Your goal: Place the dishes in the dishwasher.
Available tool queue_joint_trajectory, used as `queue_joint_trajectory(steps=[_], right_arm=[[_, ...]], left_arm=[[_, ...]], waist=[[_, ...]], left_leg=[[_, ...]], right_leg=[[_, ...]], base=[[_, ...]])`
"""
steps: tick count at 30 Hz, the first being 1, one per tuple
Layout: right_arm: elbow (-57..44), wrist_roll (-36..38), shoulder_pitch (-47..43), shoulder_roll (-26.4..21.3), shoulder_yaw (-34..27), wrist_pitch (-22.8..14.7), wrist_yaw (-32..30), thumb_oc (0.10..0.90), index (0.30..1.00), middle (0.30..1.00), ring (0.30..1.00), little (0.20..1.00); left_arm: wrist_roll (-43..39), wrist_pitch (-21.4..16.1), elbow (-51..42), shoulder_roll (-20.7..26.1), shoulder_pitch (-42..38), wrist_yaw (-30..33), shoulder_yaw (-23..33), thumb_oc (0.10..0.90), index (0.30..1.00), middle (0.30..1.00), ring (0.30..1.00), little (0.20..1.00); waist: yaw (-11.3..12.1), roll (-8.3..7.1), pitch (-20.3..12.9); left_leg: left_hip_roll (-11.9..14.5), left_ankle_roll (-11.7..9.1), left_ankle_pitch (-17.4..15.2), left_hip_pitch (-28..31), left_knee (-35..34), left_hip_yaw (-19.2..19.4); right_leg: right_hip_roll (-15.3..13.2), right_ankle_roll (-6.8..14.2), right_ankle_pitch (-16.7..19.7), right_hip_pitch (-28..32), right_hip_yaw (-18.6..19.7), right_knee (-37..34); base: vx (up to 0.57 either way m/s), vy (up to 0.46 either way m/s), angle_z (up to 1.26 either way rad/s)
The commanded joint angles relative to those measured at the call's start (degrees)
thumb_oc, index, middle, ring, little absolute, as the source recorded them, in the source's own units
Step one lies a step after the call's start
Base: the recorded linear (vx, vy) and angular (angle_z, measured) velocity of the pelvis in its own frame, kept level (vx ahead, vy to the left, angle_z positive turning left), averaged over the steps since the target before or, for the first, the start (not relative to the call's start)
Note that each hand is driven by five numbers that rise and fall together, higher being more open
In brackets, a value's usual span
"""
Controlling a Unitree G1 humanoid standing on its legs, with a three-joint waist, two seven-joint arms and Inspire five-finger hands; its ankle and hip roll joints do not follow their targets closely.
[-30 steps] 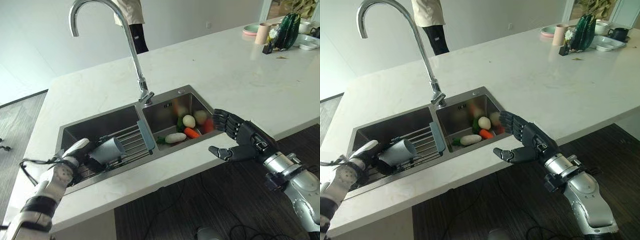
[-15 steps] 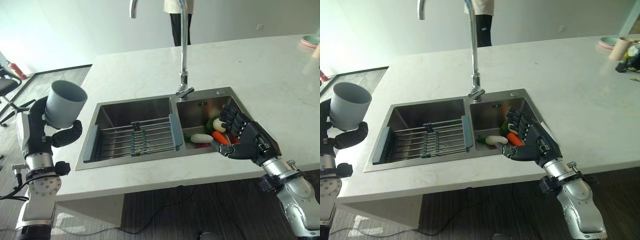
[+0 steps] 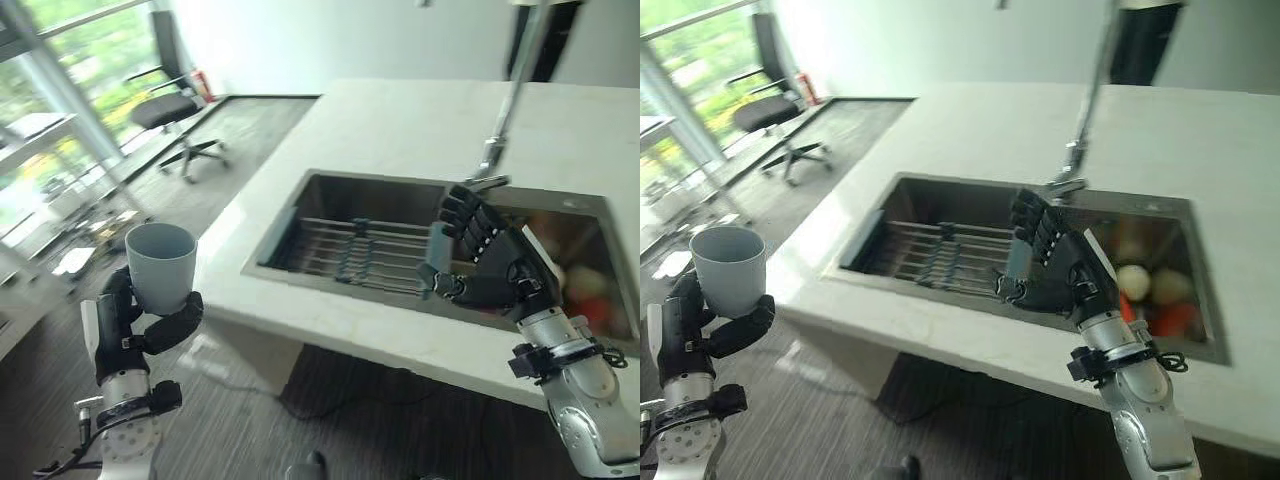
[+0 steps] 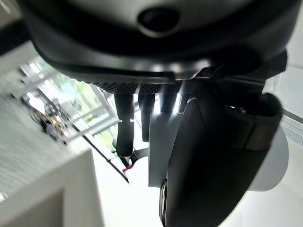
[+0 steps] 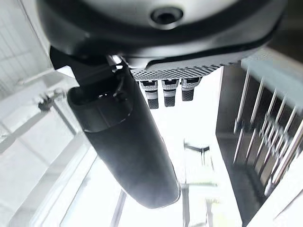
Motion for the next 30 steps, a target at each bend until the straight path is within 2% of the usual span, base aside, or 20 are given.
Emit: queue_joint_trajectory(steps=[1, 2, 3, 4, 5, 6, 9, 13, 14, 16, 17, 18, 19, 22, 26, 30], right_arm=[[-5.8, -0.1, -5.4, -2.6, -6.0, -9.7, -0.8, 0.800, 0.900, 0.900, 0.900, 0.900], [-5.1, 0.8, -5.6, -3.5, -7.2, -10.2, -0.9, 0.800, 0.900, 0.900, 0.900, 0.900], [-4.7, 1.5, -5.9, -3.8, -7.9, -10.4, -0.4, 0.800, 0.900, 0.900, 0.900, 0.900], [-4.4, 1.0, -6.2, -3.5, -8.4, -10.6, -0.8, 0.800, 0.900, 0.900, 0.900, 0.900], [-4.4, 0.3, -6.5, -2.7, -8.5, -10.8, -1.3, 0.800, 0.900, 0.900, 0.900, 0.900], [-4.7, -0.1, -6.4, -1.9, -8.4, -10.9, -1.4, 0.800, 0.900, 0.900, 0.900, 0.900], [-5.5, -1.9, -5.2, 0.4, -7.4, -11.9, -2.5, 0.800, 0.900, 0.900, 0.900, 0.900], [-6.9, -3.9, -2.8, 3.0, -7.6, -12.5, -1.8, 0.800, 0.900, 0.900, 0.900, 0.900], [-6.9, -3.6, -2.7, 3.0, -7.6, -12.2, -1.8, 0.800, 0.900, 0.900, 0.900, 0.900], [-6.8, -2.9, -2.0, 2.7, -8.4, -12.1, -2.1, 0.800, 0.900, 0.900, 0.900, 0.900], [-6.5, -1.9, -0.3, 1.8, -10.5, -12.6, -1.6, 0.800, 0.900, 0.900, 0.900, 0.900], [-6.2, -0.4, 0.6, 0.8, -12.0, -12.8, -0.6, 0.800, 0.900, 0.900, 0.900, 0.900], [-5.9, 0.7, 0.7, 0.4, -12.4, -12.5, 0.1, 0.800, 0.900, 0.900, 0.900, 0.900], [-5.7, 1.4, 0.2, 0.1, -12.0, -11.8, 0.9, 0.800, 0.900, 0.900, 0.900, 0.900], [-6.3, -0.4, -2.7, 0.4, -8.4, -11.1, 0.1, 0.800, 0.900, 0.900, 0.900, 0.900], [-7.0, -0.7, -3.7, 0.3, -6.7, -10.3, -0.8, 0.800, 0.900, 0.900, 0.900, 0.900]], left_arm=[[-2.8, -11.2, -8.4, 7.6, -6.4, 1.0, 5.1, 0.400, 0.300, 0.300, 0.300, 0.300], [-4.0, -11.4, -8.3, 8.0, -7.3, 0.2, 5.1, 0.400, 0.300, 0.300, 0.300, 0.300], [-4.6, -11.0, -8.4, 8.2, -8.0, 0.2, 5.1, 0.400, 0.300, 0.300, 0.300, 0.300], [-5.2, -11.0, -8.5, 8.1, -8.9, -0.6, 4.7, 0.400, 0.300, 0.300, 0.300, 0.300], [-5.4, -11.4, -7.9, 8.1, -9.8, -1.0, 3.9, 0.400, 0.300, 0.300, 0.300, 0.300], [-5.4, -11.7, -7.8, 7.8, -10.1, -1.0, 3.5, 0.400, 0.300, 0.300, 0.300, 0.300], [-5.0, -11.3, -8.3, 7.3, -10.3, -1.5, 2.3, 0.400, 0.300, 0.300, 0.300, 0.300], [-4.7, -10.2, -9.0, 7.0, -11.1, -2.3, 2.2, 0.400, 0.300, 0.300, 0.300, 0.300], [-4.9, -9.8, -8.8, 7.4, -11.4, -2.0, 2.0, 0.400, 0.300, 0.300, 0.300, 0.300], [-5.4, -9.4, -8.3, 8.2, -12.4, -1.8, 0.9, 0.400, 0.300, 0.300, 0.300, 0.300], [-6.2, -9.6, -7.9, 8.6, -13.0, -2.6, -0.4, 0.400, 0.300, 0.300, 0.300, 0.300], [-5.4, -9.7, -7.5, 8.1, -13.7, -2.4, -1.7, 0.400, 0.300, 0.300, 0.300, 0.300], [-4.4, -9.5, -7.4, 7.5, -14.1, -1.7, -2.6, 0.400, 0.300, 0.300, 0.300, 0.300], [-2.8, -10.2, -6.6, 6.6, -14.6, 0.2, -4.2, 0.400, 0.300, 0.300, 0.300, 0.300], [-2.2, -9.2, -6.8, 6.6, -14.7, 3.2, -4.9, 0.400, 0.300, 0.300, 0.300, 0.300], [-3.0, -9.3, -7.6, 6.5, -12.9, 2.5, -3.7, 0.400, 0.300, 0.300, 0.300, 0.300]], waist=[[-5.1, -4.48, -0.1], [-5.3, -5.55, 0.2], [-5.5, -6.01, 0.7], [-5.5, -5.83, 1.0], [-5.9, -5.06, 1.1], [-5.9, -4.60, 1.0], [-5.2, -3.54, 0.5], [-5.0, -3.86, 0.0], [-5.3, -3.93, 0.0], [-6.9, -4.29, 0.1], [-8.9, -4.94, 0.3], [-10.2, -5.40, -0.3], [-10.6, -5.69, -0.6], [-11.0, -5.80, -1.5], [-9.2, -5.45, -2.1], [-8.4, -4.88, -2.4]], left_leg=[[3.1, -5.3, -9.5, 5.9, 20.3, 13.9], [2.3, -4.6, -9.8, 8.1, 20.3, 16.4], [1.6, -4.2, -10.5, 8.9, 20.3, 17.0], [1.4, -4.0, -13.2, 8.7, 20.3, 16.9], [2.2, -4.0, -15.1, 8.6, 20.3, 16.7], [2.4, -4.0, -15.8, 8.8, 20.3, 16.1], [0.3, -3.9, -17.3, 7.4, 20.3, 11.3], [-2.3, -2.9, -18.9, 5.2, 20.3, 6.4], [-2.9, -2.5, -19.1, 4.9, 20.3, 5.2], [-4.6, -1.6, -19.1, 3.6, 20.3, 0.9], [-6.7, -0.4, -17.2, 1.1, 20.3, -3.8], [-8.3, 0.0, -16.6, -0.5, 20.3, -7.5], [-8.9, 0.2, -16.4, -1.2, 20.3, -8.7], [-9.2, 0.1, -15.5, -2.6, 20.3, -9.6], [-8.3, -0.3, -16.0, -2.4, 20.3, -8.7], [-7.7, -0.4, -16.2, -1.4, 20.3, -8.7]], right_leg=[[-2.2, 9.6, 1.3, 9.2, 0.7, -6.8], [-3.8, 9.9, 2.1, 9.4, -0.4, -6.8], [-4.7, 10.4, 2.5, 9.8, -1.2, -6.8], [-5.3, 10.6, 3.3, 10.1, -1.9, -6.8], [-5.8, 10.9, 4.1, 10.1, -3.4, -6.8], [-6.1, 11.3, 4.5, 10.1, -4.2, -6.8], [-7.1, 11.8, 7.1, 9.7, -5.7, -6.8], [-9.4, 12.9, 12.2, 9.3, -6.8, -6.8], [-8.8, 12.7, 12.0, 8.9, -5.8, -6.8], [-4.2, 11.7, 8.6, 7.0, 1.2, -6.8], [1.8, 9.5, 5.1, 4.1, 9.6, -6.8], [4.8, 8.9, 2.6, 2.8, 16.7, -6.8], [5.5, 9.0, 2.3, 2.2, 19.5, -6.8], [6.3, 9.2, 2.8, 0.3, 23.2, -6.8], [4.9, 9.8, 2.5, 0.9, 20.9, -6.8], [4.7, 9.4, 1.7, 2.0, 19.9, -6.8]], base=[[-0.28, 0.076, 2.40], [-0.25, 0.120, 2.14], [-0.23, 0.204, 1.66], [-0.21, 0.320, 1.67], [-0.21, 0.365, 1.46], [-0.17, 0.350, 1.64], [-0.09, 0.283, 1.03], [-0.01, 0.288, 0.70], [0.03, 0.258, 0.76], [0.05, 0.097, 0.88], [0.10, 0.008, 1.36], [0.10, 0.004, 1.97], [0.07, 0.000, 2.37], [0.02, -0.043, 0.84], [0.01, -0.132, 0.11], [0.06, -0.131, 0.22]])
